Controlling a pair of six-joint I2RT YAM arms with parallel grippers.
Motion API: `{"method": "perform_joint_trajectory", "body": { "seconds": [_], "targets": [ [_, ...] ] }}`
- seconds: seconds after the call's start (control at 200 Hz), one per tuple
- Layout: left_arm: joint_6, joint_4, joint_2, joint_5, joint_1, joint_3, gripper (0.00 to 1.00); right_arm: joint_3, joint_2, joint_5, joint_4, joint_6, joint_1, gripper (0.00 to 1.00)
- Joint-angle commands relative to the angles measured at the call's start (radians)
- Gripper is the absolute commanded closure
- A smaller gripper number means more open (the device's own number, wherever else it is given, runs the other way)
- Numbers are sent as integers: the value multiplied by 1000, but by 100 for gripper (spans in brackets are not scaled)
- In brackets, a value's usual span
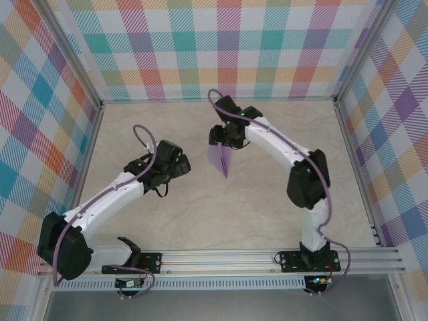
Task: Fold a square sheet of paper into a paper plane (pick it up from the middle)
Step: Move the paper plane to the center of the table, then reset both arms
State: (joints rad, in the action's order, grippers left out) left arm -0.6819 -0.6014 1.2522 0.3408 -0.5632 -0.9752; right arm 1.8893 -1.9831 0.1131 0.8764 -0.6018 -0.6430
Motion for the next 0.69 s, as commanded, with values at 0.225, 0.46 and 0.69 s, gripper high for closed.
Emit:
{"method": "perform_joint_trajectory", "body": {
  "seconds": [0.225,0.46,0.69],
  "targets": [
    [268,85,-122,231,66,-31,0,-406,496,423,-163,49,26,0],
    [304,226,-210,340,155,112,0,-766,781,625,-344,162,129,0],
    [437,526,-276,444,225,377,0,-1139,946,628,-642,285,293,0]
  ]
}}
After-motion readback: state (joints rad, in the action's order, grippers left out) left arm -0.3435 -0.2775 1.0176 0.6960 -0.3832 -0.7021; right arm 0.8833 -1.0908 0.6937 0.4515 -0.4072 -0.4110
